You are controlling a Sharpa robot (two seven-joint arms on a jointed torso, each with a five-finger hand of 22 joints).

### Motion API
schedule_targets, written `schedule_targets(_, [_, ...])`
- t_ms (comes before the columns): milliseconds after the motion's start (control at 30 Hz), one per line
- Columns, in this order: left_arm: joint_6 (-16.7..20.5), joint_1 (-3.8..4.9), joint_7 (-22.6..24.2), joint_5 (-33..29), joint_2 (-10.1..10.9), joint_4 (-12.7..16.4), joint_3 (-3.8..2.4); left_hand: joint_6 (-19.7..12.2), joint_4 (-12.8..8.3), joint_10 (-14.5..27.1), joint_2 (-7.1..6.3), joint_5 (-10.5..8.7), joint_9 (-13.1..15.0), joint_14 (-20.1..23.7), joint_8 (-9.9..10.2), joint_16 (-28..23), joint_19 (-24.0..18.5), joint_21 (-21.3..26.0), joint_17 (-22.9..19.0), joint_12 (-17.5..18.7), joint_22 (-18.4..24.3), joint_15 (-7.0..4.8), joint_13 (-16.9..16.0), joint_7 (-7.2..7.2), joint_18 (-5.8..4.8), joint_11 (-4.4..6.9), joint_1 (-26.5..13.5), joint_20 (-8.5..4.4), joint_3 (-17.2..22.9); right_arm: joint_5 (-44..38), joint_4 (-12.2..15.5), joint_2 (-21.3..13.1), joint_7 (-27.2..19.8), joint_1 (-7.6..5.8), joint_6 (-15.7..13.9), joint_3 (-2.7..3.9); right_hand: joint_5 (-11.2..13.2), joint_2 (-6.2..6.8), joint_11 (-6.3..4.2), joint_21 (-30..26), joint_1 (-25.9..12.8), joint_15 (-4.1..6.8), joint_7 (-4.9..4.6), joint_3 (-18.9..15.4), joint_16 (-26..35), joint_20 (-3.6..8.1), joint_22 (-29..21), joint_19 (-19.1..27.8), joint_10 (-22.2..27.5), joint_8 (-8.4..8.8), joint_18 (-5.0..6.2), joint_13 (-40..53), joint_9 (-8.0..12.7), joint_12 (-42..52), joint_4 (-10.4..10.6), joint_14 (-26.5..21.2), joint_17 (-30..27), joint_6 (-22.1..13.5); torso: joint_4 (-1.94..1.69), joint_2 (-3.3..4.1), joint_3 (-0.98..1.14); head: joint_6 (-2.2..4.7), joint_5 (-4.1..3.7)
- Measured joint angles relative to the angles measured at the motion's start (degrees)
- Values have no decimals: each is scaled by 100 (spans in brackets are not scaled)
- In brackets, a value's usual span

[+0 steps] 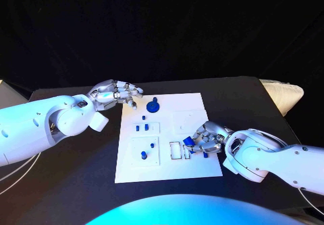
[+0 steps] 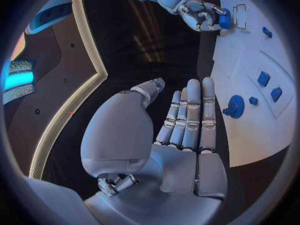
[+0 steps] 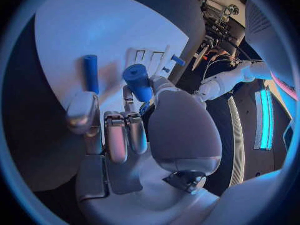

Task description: Assemble the parts on the task board

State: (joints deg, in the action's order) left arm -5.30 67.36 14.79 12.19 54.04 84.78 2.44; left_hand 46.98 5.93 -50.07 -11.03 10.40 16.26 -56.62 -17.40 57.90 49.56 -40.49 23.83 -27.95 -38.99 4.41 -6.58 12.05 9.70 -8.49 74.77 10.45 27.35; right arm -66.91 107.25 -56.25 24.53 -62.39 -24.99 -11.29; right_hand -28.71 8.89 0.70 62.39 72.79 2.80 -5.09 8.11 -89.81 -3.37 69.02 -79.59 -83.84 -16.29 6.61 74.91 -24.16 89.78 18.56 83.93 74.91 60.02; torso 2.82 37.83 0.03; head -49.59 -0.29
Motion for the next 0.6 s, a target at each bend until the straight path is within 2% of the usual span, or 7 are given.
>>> schedule_targets(67, [0,0,-2,0,-1,-3,0,0,0,0,0,0,0,0,0,0,0,0,0,0,0,0,0,0,0,0,0,0,0,0,16,13,-26,-10,-8,3,19,46,0,0,-46,0,0,86,0,0,0,0,0,0,0,0,0,0,-41,0,0,0,-3,1,0,-1,0])
schedule_targets(167, [-1,0,-6,0,-7,-4,0,0,0,0,0,0,0,0,0,0,0,0,0,0,0,0,0,0,0,0,0,0,0,0,15,66,-43,-15,8,3,234,46,-1,-38,-272,0,0,317,0,0,-2,0,-1,-1,0,0,-3,0,-175,0,0,0,-5,5,0,-4,7])
schedule_targets(300, [-2,0,-12,0,-11,-5,0,0,1,0,0,0,0,0,0,0,0,2,0,0,0,0,0,0,0,0,0,0,-1,-6,-19,178,-42,-17,85,3,318,23,-1,-38,-386,0,0,377,0,0,10,0,-1,-14,0,0,-8,0,-189,0,0,0,-7,9,-4,-10,5])
schedule_targets(500, [-2,0,-18,0,-13,-3,1,0,16,0,0,0,0,0,0,0,0,21,-1,0,11,0,0,0,0,0,0,0,-16,-27,-81,314,4,-13,235,0,579,1,-25,-38,-695,21,-21,458,0,22,39,-23,-26,-213,0,0,-18,0,-190,19,0,22,-13,15,-8,-21,6])
schedule_targets(600, [-2,0,-23,-1,-13,-2,1,0,16,0,0,0,0,0,0,0,0,21,-1,0,11,0,0,0,0,0,0,0,-16,-56,-91,363,46,-10,308,-1,779,-16,-46,-38,-863,40,-20,491,0,22,61,-23,-25,-259,0,0,-140,0,-188,1,-1,24,-19,16,-8,-25,18])
